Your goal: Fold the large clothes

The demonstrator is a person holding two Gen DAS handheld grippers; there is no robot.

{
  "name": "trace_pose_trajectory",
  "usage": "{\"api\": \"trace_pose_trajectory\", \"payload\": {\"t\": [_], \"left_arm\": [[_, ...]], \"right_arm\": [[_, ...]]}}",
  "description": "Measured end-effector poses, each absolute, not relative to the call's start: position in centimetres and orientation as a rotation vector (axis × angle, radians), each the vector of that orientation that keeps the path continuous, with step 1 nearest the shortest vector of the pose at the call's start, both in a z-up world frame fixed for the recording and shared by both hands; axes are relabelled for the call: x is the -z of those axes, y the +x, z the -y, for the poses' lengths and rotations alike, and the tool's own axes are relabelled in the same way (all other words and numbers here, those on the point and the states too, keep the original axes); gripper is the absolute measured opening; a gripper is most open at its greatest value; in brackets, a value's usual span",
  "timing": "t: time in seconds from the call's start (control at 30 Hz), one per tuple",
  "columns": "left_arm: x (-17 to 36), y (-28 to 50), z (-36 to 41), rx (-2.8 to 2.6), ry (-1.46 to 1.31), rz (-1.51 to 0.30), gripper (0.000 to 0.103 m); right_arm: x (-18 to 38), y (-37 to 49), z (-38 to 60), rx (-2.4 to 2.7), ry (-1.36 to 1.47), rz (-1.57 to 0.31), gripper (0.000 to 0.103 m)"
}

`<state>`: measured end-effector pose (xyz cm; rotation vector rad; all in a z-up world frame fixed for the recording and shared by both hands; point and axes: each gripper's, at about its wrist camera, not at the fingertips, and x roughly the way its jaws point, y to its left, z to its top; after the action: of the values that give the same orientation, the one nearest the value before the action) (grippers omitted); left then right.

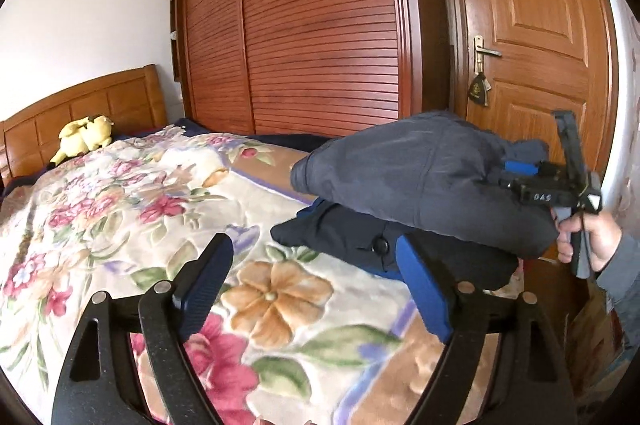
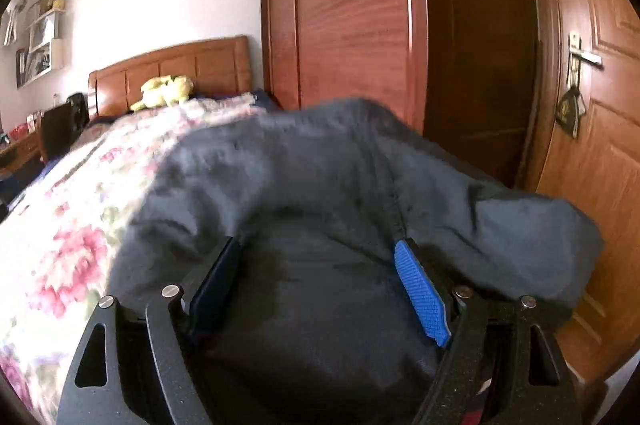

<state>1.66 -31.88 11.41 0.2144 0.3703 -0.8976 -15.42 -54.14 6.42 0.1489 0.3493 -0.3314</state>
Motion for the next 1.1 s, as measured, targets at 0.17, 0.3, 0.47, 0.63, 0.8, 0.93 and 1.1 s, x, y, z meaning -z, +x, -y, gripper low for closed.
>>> {"api": "trace_pose_trajectory", "payload": {"t": [0.17,0.3,0.47,0.63,0.8,0.93,1.1], "left_arm": [[-10.6,0.2,29.8,0.866,0.207,-0.363,0.086],[-9.7,-1.1,27.9,0.836,0.199,-0.358,0.086],[-9.0,-2.3,26.3,0.822,0.186,-0.368,0.087],[-8.6,-2.9,25.8,0.814,0.191,-0.387,0.087],[-8.0,-3.5,25.7,0.804,0.2,-0.389,0.087],[-7.7,-3.6,25.4,0.781,0.206,-0.384,0.087],[-7.3,-2.9,23.5,0.739,0.177,-0.412,0.087]], "right_arm": [[-7.1,-15.8,54.4,0.357,0.165,-0.352,0.081],[-7.2,-16.2,53.5,0.384,0.161,-0.358,0.084],[-7.0,-13.8,52.2,0.435,0.156,-0.356,0.085],[-8.0,-14.0,50.3,0.474,0.146,-0.347,0.085],[-9.3,-15.1,46.9,0.472,0.109,-0.333,0.089],[-9.6,-15.7,43.1,0.43,0.086,-0.293,0.091],[-8.9,-13.9,37.9,0.317,0.083,-0.301,0.091]]}}
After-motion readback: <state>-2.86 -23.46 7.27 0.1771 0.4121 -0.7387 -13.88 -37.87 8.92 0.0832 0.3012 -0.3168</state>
